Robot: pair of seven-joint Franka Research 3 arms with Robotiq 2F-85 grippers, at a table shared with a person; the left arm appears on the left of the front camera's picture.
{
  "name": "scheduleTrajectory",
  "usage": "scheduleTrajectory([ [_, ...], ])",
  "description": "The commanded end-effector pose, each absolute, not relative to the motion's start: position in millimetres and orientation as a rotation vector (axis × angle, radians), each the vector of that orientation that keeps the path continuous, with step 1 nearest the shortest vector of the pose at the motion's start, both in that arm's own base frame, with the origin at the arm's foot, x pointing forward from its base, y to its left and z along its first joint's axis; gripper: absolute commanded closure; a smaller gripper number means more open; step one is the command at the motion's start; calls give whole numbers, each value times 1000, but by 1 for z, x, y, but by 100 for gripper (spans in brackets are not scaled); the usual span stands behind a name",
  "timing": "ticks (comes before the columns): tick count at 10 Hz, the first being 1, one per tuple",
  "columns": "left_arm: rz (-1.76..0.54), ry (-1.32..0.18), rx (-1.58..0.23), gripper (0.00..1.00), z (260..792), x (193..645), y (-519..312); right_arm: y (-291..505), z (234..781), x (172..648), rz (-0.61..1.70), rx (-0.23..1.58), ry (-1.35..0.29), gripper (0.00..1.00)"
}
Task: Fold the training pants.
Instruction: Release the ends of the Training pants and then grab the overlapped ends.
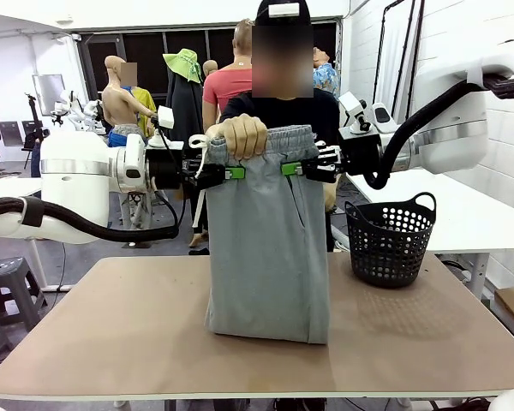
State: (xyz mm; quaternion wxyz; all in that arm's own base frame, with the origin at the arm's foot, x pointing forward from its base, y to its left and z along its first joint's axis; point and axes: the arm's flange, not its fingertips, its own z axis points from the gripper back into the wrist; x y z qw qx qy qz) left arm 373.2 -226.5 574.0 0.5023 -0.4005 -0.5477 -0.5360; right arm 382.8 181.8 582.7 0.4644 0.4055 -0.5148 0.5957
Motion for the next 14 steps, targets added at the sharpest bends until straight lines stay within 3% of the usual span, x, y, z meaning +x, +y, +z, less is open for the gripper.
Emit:
scheduleTrajectory([
  [1, -1287, -1322, -974, 100, 576, 373, -226, 182, 584, 382, 1439, 1014, -1283, 100],
  [14, -1287, -1322, -974, 100, 576, 373, -226, 182, 584, 382, 1439, 1014, -1283, 100],
])
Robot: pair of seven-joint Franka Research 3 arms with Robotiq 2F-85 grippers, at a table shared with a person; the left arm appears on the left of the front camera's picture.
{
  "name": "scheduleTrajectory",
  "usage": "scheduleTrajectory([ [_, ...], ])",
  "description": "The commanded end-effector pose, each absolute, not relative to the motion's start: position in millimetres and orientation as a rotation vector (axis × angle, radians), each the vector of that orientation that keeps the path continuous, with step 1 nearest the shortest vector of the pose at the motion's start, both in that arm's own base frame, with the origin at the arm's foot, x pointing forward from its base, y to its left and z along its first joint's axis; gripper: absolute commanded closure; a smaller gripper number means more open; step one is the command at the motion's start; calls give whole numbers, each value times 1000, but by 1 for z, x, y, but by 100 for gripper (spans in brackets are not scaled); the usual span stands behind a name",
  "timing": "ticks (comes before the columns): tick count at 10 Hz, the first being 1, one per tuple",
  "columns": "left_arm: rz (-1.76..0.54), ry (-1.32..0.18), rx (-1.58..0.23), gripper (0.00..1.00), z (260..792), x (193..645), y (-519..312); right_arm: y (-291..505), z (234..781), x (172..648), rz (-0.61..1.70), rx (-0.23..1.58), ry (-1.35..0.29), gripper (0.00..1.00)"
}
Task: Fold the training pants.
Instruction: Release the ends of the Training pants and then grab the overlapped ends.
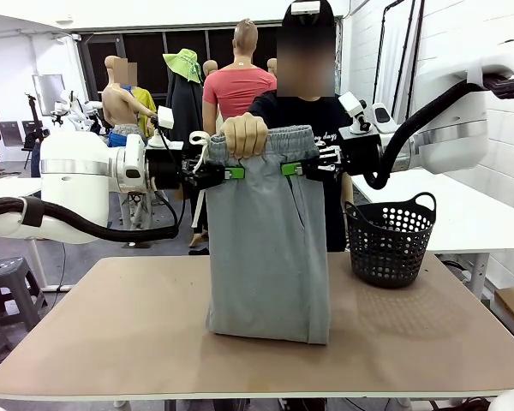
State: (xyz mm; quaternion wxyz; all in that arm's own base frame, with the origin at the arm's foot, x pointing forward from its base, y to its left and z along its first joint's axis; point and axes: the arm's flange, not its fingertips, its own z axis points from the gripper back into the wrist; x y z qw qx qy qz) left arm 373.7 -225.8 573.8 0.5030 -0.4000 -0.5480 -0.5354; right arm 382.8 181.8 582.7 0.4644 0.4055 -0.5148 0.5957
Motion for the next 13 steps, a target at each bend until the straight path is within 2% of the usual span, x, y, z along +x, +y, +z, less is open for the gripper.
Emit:
scheduleTrajectory([
  [1, -1293, -1324, -966, 100, 574, 374, -226, 182, 583, 383, 1464, 996, -1265, 100],
  [6, -1226, -1308, -1013, 0, 574, 368, -220, 180, 585, 379, 1419, 1035, -1233, 4],
  [7, -1224, -1311, -1021, 0, 574, 366, -220, 180, 585, 379, 1411, 1034, -1228, 0],
  [13, -1174, -1305, -1024, 0, 571, 354, -209, 182, 582, 379, 1370, 1038, -1182, 0],
])
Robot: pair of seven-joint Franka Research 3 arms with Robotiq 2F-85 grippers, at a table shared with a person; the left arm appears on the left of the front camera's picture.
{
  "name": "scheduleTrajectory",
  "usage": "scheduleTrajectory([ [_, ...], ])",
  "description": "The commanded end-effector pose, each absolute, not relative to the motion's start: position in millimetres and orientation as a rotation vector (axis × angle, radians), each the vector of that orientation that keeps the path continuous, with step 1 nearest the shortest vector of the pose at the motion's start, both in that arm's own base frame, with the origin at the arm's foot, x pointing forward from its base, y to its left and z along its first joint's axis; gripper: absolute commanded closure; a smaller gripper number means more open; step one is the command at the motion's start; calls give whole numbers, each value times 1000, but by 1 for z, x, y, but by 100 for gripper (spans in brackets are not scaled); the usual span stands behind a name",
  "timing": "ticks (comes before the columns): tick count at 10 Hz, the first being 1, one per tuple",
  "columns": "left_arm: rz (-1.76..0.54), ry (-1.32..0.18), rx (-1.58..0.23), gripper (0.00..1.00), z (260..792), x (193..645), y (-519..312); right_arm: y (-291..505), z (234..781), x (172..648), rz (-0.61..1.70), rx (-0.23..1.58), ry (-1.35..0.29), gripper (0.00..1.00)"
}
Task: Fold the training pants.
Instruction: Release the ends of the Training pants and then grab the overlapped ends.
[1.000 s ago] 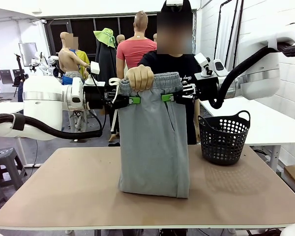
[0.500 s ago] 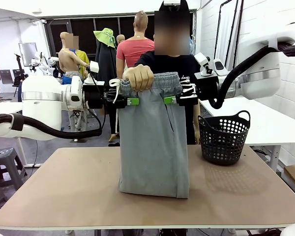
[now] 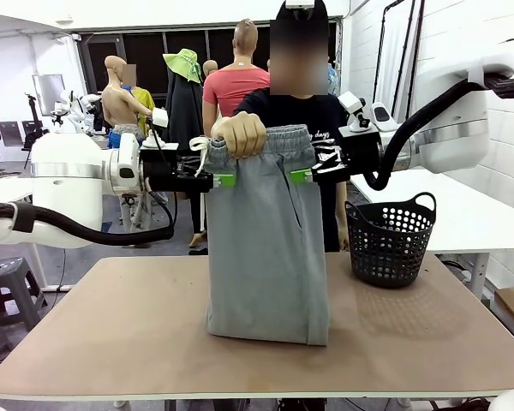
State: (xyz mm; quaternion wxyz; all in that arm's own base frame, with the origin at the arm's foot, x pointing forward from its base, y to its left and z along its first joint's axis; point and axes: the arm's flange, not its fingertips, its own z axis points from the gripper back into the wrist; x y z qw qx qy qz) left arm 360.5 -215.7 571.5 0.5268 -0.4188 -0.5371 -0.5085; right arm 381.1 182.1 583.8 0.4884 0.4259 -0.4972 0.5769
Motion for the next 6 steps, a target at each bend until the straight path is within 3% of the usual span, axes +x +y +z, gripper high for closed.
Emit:
scheduleTrajectory([
  [1, -1181, -1325, -1010, 0, 570, 349, -207, 183, 580, 379, 1364, 1026, -1159, 0],
  [6, -1150, -1346, -1035, 0, 567, 338, -186, 172, 578, 372, 1324, 999, -1137, 0],
])
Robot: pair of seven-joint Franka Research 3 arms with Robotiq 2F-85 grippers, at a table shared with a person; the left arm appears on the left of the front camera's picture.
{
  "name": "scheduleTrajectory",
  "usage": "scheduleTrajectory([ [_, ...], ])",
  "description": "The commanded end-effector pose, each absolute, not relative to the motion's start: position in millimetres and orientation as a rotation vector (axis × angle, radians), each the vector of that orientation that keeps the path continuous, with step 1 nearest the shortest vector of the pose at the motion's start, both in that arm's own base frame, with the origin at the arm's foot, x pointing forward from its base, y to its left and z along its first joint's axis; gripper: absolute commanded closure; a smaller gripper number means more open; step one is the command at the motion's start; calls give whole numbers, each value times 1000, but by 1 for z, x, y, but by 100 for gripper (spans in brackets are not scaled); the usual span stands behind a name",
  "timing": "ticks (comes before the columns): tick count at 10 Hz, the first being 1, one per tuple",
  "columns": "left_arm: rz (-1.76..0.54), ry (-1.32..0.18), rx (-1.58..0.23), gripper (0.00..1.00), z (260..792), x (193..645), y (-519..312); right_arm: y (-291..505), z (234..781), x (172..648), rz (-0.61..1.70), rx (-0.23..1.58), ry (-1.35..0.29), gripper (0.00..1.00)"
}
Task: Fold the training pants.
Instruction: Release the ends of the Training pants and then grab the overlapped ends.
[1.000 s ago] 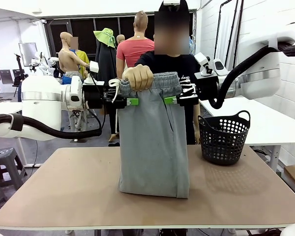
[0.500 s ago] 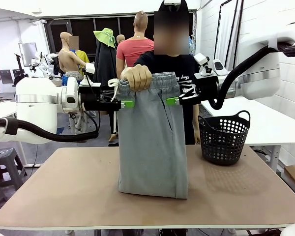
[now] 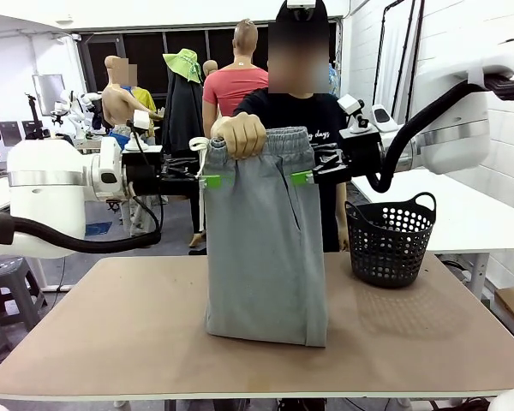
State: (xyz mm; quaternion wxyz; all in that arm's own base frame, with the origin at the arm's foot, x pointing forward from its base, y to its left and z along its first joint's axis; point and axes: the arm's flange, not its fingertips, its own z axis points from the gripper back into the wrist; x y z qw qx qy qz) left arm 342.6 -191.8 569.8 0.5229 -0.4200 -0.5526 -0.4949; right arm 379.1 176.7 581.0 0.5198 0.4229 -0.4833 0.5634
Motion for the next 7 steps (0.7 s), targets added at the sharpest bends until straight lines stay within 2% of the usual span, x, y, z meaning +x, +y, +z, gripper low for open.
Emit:
scheduleTrajectory([
  [1, -1128, -1356, -1016, 0, 566, 337, -179, 168, 578, 368, 1316, 989, -1147, 0],
  [7, -1063, -1378, -971, 0, 556, 335, -160, 143, 576, 356, 1236, 938, -1210, 0],
])
